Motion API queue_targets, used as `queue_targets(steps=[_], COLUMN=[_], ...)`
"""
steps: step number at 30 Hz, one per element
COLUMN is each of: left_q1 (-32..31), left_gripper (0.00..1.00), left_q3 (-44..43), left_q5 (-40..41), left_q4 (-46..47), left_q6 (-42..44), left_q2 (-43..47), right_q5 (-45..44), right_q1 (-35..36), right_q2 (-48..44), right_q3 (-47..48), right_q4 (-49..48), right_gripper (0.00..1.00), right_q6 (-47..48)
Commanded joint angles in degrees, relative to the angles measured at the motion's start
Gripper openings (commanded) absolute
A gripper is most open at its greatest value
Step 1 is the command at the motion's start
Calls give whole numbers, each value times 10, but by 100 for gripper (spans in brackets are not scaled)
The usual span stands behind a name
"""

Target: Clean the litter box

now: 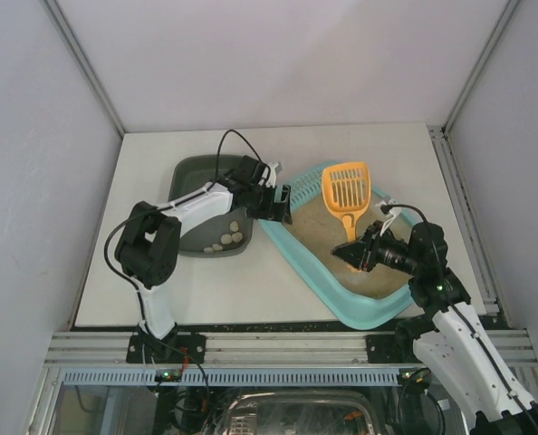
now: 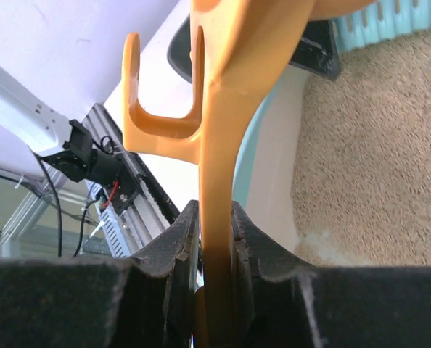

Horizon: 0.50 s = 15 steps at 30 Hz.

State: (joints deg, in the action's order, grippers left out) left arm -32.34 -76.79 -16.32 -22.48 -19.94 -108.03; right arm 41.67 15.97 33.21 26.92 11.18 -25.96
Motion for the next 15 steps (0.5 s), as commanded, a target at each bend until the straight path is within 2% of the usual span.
queue_targets(steps=[1, 9, 15], left_q1=[-12, 9, 19], left_gripper=[98, 99, 100], left_q3=[-66, -191, -228], left_q5=[-98, -141, -155], left_q4=[-55, -133, -173], left_q6=[21, 29, 22], left_q2=[-4, -48, -54], right_q5=[41, 53, 49], right_q1=[12, -27, -34], right_q2=[47, 79, 116], right_q3=[59, 100, 117], right_q4=[-48, -78, -101], right_gripper=[0, 0, 0], right_q6=[-3, -61, -93])
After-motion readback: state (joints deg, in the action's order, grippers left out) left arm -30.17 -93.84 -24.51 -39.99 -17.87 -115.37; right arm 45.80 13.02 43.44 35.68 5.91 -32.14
